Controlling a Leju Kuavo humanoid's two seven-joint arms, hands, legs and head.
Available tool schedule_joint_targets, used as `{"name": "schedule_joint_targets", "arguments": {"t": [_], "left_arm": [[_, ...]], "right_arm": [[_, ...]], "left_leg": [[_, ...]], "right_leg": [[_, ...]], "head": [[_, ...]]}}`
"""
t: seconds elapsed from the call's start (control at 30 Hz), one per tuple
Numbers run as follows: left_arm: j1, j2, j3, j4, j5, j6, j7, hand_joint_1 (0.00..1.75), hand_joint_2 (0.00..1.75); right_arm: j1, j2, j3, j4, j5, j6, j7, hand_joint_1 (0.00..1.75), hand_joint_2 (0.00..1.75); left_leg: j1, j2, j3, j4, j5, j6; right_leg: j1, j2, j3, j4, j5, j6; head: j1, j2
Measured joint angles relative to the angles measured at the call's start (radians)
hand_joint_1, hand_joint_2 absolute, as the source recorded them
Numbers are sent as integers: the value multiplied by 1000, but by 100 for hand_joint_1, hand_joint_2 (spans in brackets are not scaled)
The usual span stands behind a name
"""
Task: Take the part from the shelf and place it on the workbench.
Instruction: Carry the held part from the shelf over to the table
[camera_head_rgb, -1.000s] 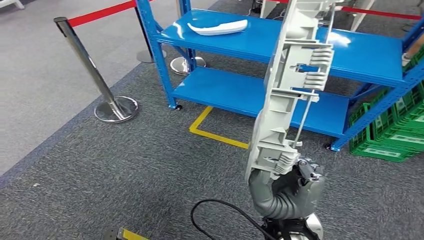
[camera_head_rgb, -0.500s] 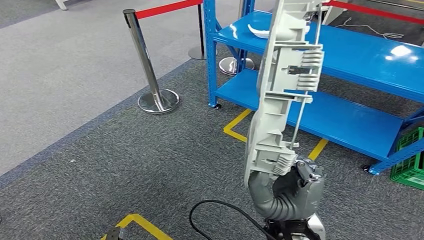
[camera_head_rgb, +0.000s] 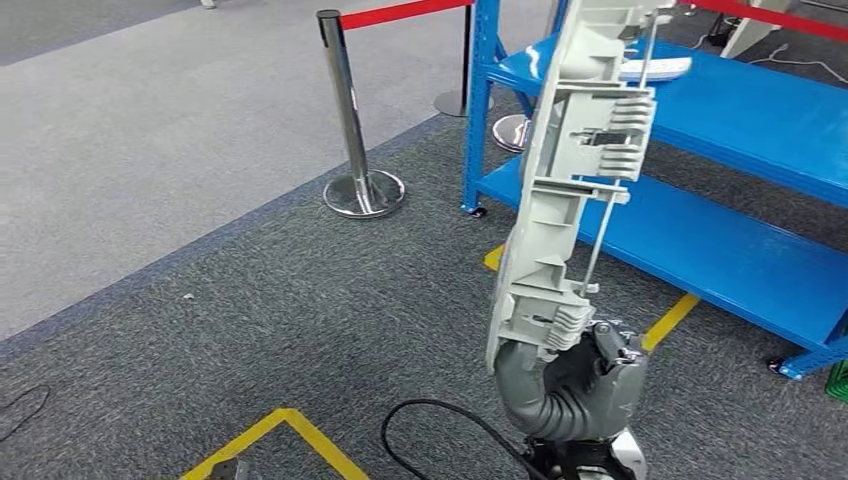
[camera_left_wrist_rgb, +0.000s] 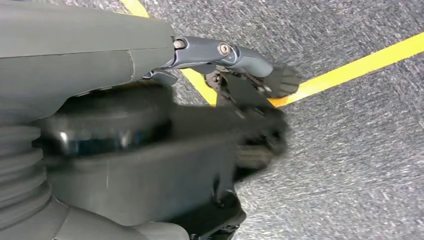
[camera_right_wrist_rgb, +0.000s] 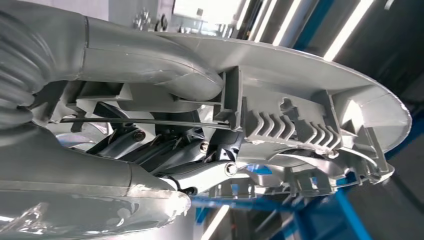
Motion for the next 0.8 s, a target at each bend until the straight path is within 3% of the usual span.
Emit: {"name": "schedule_joint_targets", "arguments": {"t": [0.07,0.13,0.2,0.27,0.3,0.33,0.37,0.43,0.5,0.57,0.63,0.7,0.77,0.8], "left_arm": [[-1,0,0,0,0,0,0,0,175],[-2,2,0,0,-1,0,-1,0,175],[-1,4,0,0,-2,-1,-3,0,175],[-2,4,0,0,-2,-2,-3,0,175],[-3,4,0,0,-2,-2,-3,0,175],[-3,4,0,0,-2,-2,-3,0,175],[-2,4,0,0,-2,-2,-3,0,175],[0,4,0,0,-2,-2,-3,0,175],[-1,4,0,0,-2,-3,-3,0,175],[1,5,0,0,-2,-3,-3,0,175],[4,5,0,0,-2,-3,-3,0,175],[5,4,0,0,-2,-3,-3,0,175],[3,4,0,0,-2,-3,-3,0,175],[2,4,0,0,-2,-3,-3,0,175]], "right_arm": [[1,0,0,-1,1,-1,0,175,175],[2,0,2,-2,2,-4,-1,175,175],[3,0,4,-2,4,-7,-1,175,175],[6,-1,5,-2,5,-7,-2,175,175],[8,-1,5,-2,5,-7,-2,175,175],[9,-1,5,-2,5,-7,-2,175,175],[10,-1,5,-2,5,-7,-2,175,175],[10,-1,5,-2,5,-7,-2,175,175],[10,-1,6,-2,5,-8,-1,175,175],[10,-1,6,-2,4,-8,-1,175,175],[10,-1,6,-2,4,-8,-1,175,175],[10,-1,7,-2,3,-9,0,175,175],[11,-1,7,-2,3,-9,0,175,175],[11,-1,7,-2,3,-10,0,175,175]], "left_leg": [[-6,32,18,-33,0,4],[-10,30,29,-68,0,20],[-6,-11,27,-77,4,40],[-4,-38,26,-78,7,48],[-4,-52,26,-78,7,49],[-4,-68,26,-78,7,49],[-3,-83,26,-77,8,49],[-1,-115,26,-75,9,46],[0,-141,22,-69,11,37],[1,-161,14,-69,17,23],[6,-173,8,-73,23,12],[3,-139,-9,-42,1,3],[-1,-80,-64,72,-61,-2],[0,-64,-99,144,-92,-4]], "right_leg": [[5,-5,0,2,-3,4],[9,-25,5,2,-11,19],[8,4,-8,44,-44,33],[6,58,-65,166,-107,36],[6,67,-97,232,-132,37],[6,70,-120,273,-142,37],[6,71,-126,278,-130,37],[1,85,-81,174,-59,37],[-8,129,-24,49,-11,39],[-9,154,-6,8,-5,34],[-7,135,-5,6,2,22],[-7,111,-3,0,6,8],[-5,82,-2,-2,7,0],[-3,67,-3,-2,6,-2]], "head": [[-1,0],[0,0],[6,0],[12,0],[14,0],[15,0],[15,0],[16,0],[17,0],[17,0],[16,0],[10,0],[3,0],[2,0]]}}
